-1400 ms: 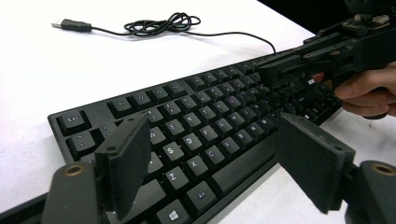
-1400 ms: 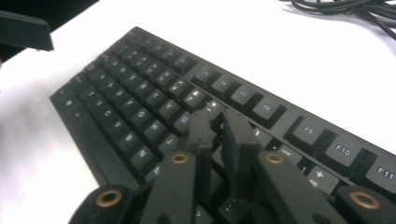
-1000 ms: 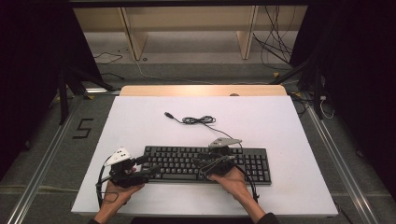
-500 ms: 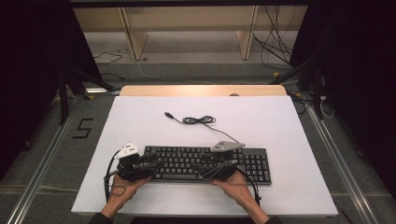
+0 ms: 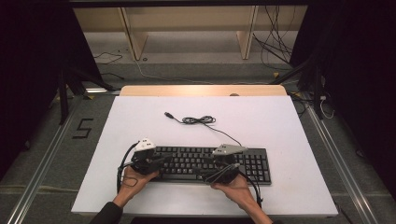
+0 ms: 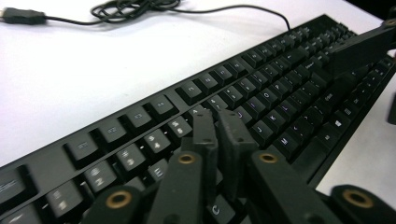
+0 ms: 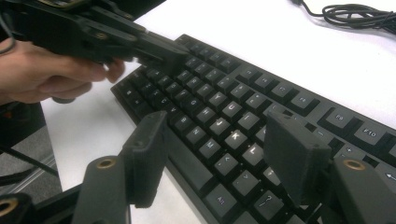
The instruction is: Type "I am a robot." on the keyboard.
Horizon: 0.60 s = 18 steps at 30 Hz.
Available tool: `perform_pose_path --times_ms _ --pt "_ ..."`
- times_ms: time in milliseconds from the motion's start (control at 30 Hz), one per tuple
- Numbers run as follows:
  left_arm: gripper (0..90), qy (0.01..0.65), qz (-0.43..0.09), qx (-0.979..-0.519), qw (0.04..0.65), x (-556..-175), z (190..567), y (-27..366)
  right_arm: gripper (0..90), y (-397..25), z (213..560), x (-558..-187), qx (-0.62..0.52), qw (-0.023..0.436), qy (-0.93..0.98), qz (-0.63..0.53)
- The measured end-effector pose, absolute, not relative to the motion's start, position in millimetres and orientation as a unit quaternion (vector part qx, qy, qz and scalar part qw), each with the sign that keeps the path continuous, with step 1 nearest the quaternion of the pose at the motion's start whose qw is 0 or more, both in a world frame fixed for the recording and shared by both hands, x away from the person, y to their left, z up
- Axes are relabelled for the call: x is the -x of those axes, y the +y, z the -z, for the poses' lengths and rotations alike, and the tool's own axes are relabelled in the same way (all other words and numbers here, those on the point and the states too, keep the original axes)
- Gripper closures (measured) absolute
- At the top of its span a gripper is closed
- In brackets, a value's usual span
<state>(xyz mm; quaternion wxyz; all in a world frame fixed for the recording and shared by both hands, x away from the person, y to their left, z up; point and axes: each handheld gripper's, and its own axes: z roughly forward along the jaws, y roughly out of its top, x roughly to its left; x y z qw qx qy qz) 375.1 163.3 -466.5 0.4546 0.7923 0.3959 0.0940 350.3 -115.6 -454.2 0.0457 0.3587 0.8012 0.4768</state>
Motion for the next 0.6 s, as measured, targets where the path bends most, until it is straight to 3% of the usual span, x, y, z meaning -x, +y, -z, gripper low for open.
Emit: perform_pose_path --times_ms 600 --pt "88.9 0.395 -0.089 -0.815 0.414 -388.3 473.7 144.7 36.3 -119.3 455.5 -341.8 -0.354 0.049 0.801 -0.481"
